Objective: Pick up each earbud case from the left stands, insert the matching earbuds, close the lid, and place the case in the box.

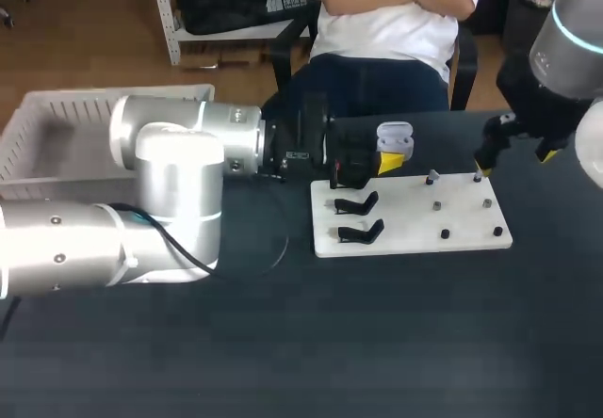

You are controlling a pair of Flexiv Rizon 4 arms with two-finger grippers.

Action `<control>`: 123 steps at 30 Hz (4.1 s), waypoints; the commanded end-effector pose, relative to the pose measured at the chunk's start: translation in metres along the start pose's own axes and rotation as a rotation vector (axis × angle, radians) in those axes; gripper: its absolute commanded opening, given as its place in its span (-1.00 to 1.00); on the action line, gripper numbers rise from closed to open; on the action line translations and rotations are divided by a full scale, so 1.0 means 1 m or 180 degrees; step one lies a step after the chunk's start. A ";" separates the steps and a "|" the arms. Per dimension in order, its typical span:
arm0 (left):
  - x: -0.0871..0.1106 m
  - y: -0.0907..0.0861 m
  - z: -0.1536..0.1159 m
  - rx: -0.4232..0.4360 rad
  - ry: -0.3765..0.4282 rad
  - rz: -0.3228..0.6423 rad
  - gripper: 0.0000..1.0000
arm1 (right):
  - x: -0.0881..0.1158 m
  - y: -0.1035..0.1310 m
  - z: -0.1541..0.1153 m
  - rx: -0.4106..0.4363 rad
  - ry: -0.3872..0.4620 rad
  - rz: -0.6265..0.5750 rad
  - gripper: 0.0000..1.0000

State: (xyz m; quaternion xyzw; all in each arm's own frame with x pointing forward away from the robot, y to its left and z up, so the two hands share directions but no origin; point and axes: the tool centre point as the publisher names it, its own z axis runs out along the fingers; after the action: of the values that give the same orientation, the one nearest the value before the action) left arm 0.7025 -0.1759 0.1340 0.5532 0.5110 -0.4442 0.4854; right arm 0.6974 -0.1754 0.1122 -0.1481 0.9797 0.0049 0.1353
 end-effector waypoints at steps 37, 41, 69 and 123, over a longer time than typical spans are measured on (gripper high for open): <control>-0.001 -0.005 -0.003 -0.0042 -0.0003 0.0009 -1.00 | -0.035 -0.004 0.084 0.0581 0.0287 -0.0295 0.65; -0.001 -0.005 -0.003 -0.0042 -0.0003 0.0009 -1.00 | -0.036 -0.005 0.087 0.0603 0.0292 -0.0293 0.47; -0.001 -0.005 -0.003 -0.0042 -0.0003 0.0009 -1.00 | -0.041 -0.010 0.102 0.0617 0.0361 -0.0249 -0.12; -0.001 -0.005 -0.003 -0.0042 -0.0003 0.0009 -1.00 | -0.041 -0.013 0.066 0.0671 0.0452 0.0033 -1.00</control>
State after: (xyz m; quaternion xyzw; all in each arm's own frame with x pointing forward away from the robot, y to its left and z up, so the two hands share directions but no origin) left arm 0.6992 -0.1729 0.1365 0.5526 0.5137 -0.4420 0.4851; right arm 0.7661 -0.1719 0.0410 -0.1299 0.9816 -0.1096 0.0870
